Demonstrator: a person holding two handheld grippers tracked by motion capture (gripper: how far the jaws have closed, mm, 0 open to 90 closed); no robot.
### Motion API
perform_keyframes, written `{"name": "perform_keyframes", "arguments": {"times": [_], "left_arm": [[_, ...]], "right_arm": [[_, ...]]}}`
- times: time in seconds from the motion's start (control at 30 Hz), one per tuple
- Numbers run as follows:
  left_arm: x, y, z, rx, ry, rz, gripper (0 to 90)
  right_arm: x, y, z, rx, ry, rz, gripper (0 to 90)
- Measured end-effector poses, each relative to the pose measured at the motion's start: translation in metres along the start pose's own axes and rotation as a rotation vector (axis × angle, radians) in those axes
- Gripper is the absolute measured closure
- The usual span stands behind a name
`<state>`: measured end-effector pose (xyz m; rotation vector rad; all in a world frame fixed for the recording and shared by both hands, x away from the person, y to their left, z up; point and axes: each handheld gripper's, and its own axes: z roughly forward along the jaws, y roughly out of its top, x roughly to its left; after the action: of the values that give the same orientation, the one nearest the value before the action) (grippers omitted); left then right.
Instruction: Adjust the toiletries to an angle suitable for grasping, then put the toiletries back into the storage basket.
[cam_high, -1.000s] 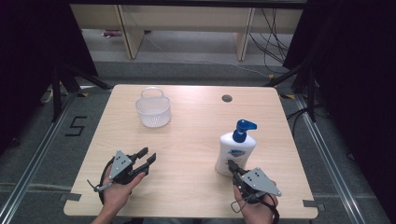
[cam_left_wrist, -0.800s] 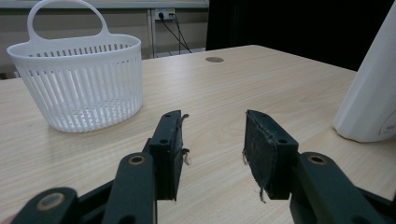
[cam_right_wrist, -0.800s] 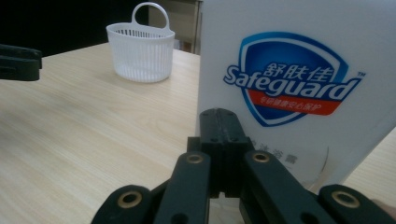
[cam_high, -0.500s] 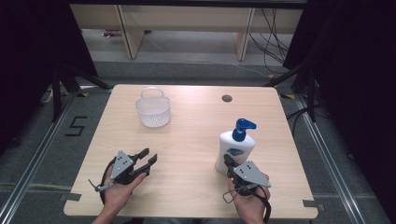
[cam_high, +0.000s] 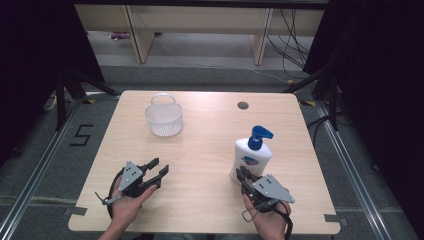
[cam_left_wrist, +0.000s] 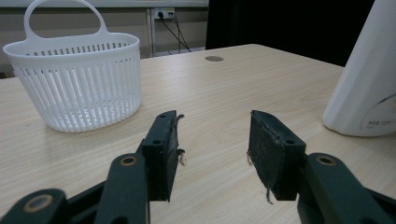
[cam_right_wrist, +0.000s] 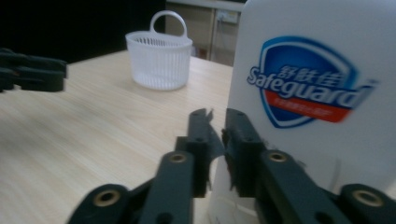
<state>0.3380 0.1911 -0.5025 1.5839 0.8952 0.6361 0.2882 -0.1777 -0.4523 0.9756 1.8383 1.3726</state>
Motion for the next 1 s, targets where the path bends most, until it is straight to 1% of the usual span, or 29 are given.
{"name": "perform_keyframes", "arguments": {"times": [0.07, 0.1, 0.13, 0.17, 0.2, 0.23, 0.27, 0.3, 0.33, 0.37, 0.4, 0.43, 0.47, 0.5, 0.53, 0.57, 0.6, 0.63, 0.67, 0.7, 0.73, 0.77, 0.8, 0.83, 0.87, 0.9, 0.93, 0.97, 1.0], "left_arm": [[-0.001, 0.002, 0.000, -0.015, 0.004, 0.006, 47.5], [-0.001, 0.004, -0.001, -0.011, 0.009, 0.006, 45.6], [-0.002, 0.005, 0.000, -0.024, 0.008, 0.006, 43.3], [-0.003, 0.009, -0.002, -0.028, 0.013, 0.011, 41.7], [-0.004, 0.011, -0.002, -0.035, 0.012, 0.011, 39.5], [-0.005, 0.013, -0.003, -0.043, 0.010, 0.014, 38.3], [-0.006, 0.015, -0.004, -0.049, 0.008, 0.018, 37.1], [-0.007, 0.017, -0.004, -0.058, 0.009, 0.018, 36.1], [-0.008, 0.019, -0.003, -0.071, 0.008, 0.013, 35.4], [-0.009, 0.020, -0.003, -0.068, 0.008, 0.016, 34.5], [-0.010, 0.022, -0.003, -0.072, 0.006, 0.018, 33.3], [-0.012, 0.023, -0.002, -0.075, 0.003, 0.018, 32.9], [-0.013, 0.024, -0.001, -0.077, -0.002, 0.019, 32.6], [-0.014, 0.025, 0.000, -0.081, -0.004, 0.018, 32.4], [-0.016, 0.026, 0.000, -0.084, -0.008, 0.015, 32.2], [-0.016, 0.026, 0.000, -0.082, -0.013, 0.019, 32.2], [-0.018, 0.027, 0.000, -0.082, -0.015, 0.020, 32.2], [-0.019, 0.027, 0.001, -0.094, -0.021, 0.022, 32.2], [-0.021, 0.028, -0.001, -0.086, -0.016, 0.025, 32.2], [-0.022, 0.029, -0.002, -0.096, -0.018, 0.028, 32.2], [-0.023, 0.030, -0.003, -0.093, -0.013, 0.032, 32.2], [-0.024, 0.030, -0.004, -0.101, -0.016, 0.031, 32.2], [-0.025, 0.032, -0.005, -0.102, -0.016, 0.028, 32.1], [-0.027, 0.033, -0.006, -0.102, -0.018, 0.031, 31.9], [-0.028, 0.035, -0.006, -0.107, -0.021, 0.036, 31.9], [-0.029, 0.036, -0.005, -0.109, -0.023, 0.036, 31.8], [-0.030, 0.038, -0.004, -0.112, -0.025, 0.035, 31.6], [-0.031, 0.040, -0.004, -0.113, -0.029, 0.034, 31.4], [-0.032, 0.041, -0.003, -0.117, -0.027, 0.029, 31.3]], "right_arm": [[-0.008, -0.002, -0.015, -0.045, -0.008, 0.020, 69.7], [-0.012, -0.004, -0.023, -0.084, -0.017, 0.068, 67.6], [-0.018, -0.005, -0.031, -0.099, -0.035, 0.103, 66.3], [-0.026, -0.007, -0.039, -0.128, -0.059, 0.121, 65.9], [-0.035, -0.010, -0.049, -0.159, -0.095, 0.149, 64.3], [-0.041, -0.012, -0.053, -0.182, -0.111, 0.166, 62.7], [-0.050, -0.015, -0.057, -0.186, -0.148, 0.191, 60.2], [-0.060, -0.019, -0.060, -0.174, -0.172, 0.212, 58.4], [-0.070, -0.024, -0.060, -0.166, -0.207, 0.207, 58.0], [-0.078, -0.030, -0.061, -0.143, -0.249, 0.220, 57.1], [-0.085, -0.037, -0.062, -0.125, -0.273, 0.230, 56.3], [-0.090, -0.043, -0.061, -0.107, -0.287, 0.240, 56.2], [-0.096, -0.051, -0.061, -0.103, -0.301, 0.232, 56.3], [-0.096, -0.054, -0.062, -0.082, -0.315, 0.280, 56.3], [-0.102, -0.059, -0.061, -0.089, -0.303, 0.279, 56.2], [-0.104, -0.063, -0.062, -0.084, -0.326, 0.275, 56.3], [-0.105, -0.064, -0.061, -0.074, -0.318, 0.286, 56.3], [-0.107, -0.064, -0.061, -0.074, -0.319, 0.289, 56.2], [-0.109, -0.065, -0.059, -0.088, -0.326, 0.269, 56.2], [-0.109, -0.064, -0.060, -0.068, -0.337, 0.294, 56.2], [-0.111, -0.063, -0.059, -0.089, -0.317, 0.273, 55.8], [-0.110, -0.063, -0.058, -0.081, -0.328, 0.290, 55.7], [-0.110, -0.063, -0.058, -0.083, -0.340, 0.287, 55.1], [-0.111, -0.063, -0.058, -0.082, -0.340, 0.279, 53.8], [-0.112, -0.064, -0.057, -0.081, -0.349, 0.264, 52.4], [-0.112, -0.064, -0.058, -0.046, -0.359, 0.294, 51.5], [-0.115, -0.066, -0.056, -0.072, -0.313, 0.295, 50.3], [-0.115, -0.066, -0.055, -0.047, -0.360, 0.295, 48.0], [-0.118, -0.067, -0.052, -0.035, -0.349, 0.284, 47.2]]}}
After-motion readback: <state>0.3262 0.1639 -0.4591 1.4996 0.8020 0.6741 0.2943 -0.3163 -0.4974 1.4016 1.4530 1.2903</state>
